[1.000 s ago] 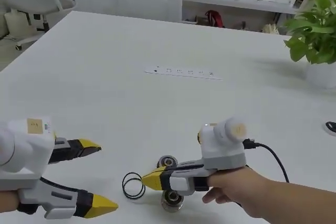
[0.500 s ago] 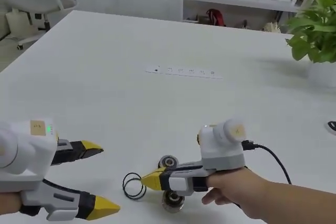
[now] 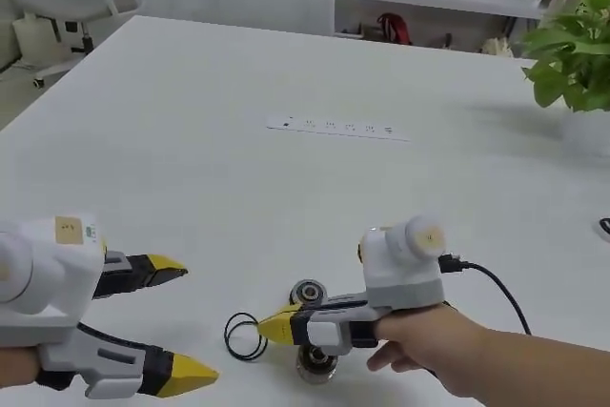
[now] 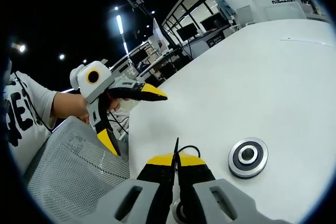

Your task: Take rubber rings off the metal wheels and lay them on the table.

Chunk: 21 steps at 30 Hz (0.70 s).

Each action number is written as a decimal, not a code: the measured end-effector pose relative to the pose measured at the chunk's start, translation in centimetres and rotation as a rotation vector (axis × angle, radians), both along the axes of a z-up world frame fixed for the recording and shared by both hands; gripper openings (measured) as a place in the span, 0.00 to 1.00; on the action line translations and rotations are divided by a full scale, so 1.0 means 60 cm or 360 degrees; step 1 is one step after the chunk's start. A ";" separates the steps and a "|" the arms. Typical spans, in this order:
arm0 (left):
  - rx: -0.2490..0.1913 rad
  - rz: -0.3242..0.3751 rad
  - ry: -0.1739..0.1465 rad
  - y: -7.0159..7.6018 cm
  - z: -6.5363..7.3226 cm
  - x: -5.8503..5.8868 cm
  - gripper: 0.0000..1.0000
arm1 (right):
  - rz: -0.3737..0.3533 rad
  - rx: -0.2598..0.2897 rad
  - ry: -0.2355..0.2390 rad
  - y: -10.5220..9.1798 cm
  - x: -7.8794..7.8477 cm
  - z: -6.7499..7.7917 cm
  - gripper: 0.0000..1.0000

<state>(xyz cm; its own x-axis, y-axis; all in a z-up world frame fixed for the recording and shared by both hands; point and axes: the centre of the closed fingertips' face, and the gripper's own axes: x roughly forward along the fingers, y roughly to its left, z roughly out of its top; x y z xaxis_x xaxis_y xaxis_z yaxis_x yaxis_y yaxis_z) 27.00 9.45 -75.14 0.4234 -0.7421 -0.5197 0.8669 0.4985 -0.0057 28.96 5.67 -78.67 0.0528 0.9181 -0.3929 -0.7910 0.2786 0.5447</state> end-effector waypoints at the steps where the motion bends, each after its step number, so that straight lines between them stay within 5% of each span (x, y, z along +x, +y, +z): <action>1: -0.0001 0.0000 0.0001 0.000 0.000 0.000 0.74 | -0.0001 -0.0005 -0.0005 0.000 0.000 -0.001 0.00; 21: 0.0004 0.0007 0.0019 0.002 -0.005 -0.003 0.74 | -0.0008 -0.0088 -0.0088 -0.008 0.006 -0.013 0.00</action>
<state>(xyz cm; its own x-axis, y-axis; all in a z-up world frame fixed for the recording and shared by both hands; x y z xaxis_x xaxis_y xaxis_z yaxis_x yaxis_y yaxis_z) 26.81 9.58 -75.46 0.4205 -0.7389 -0.5264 0.8644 0.5025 -0.0149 29.35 5.21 -79.45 0.0802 0.8948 -0.4392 -0.8181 0.3108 0.4839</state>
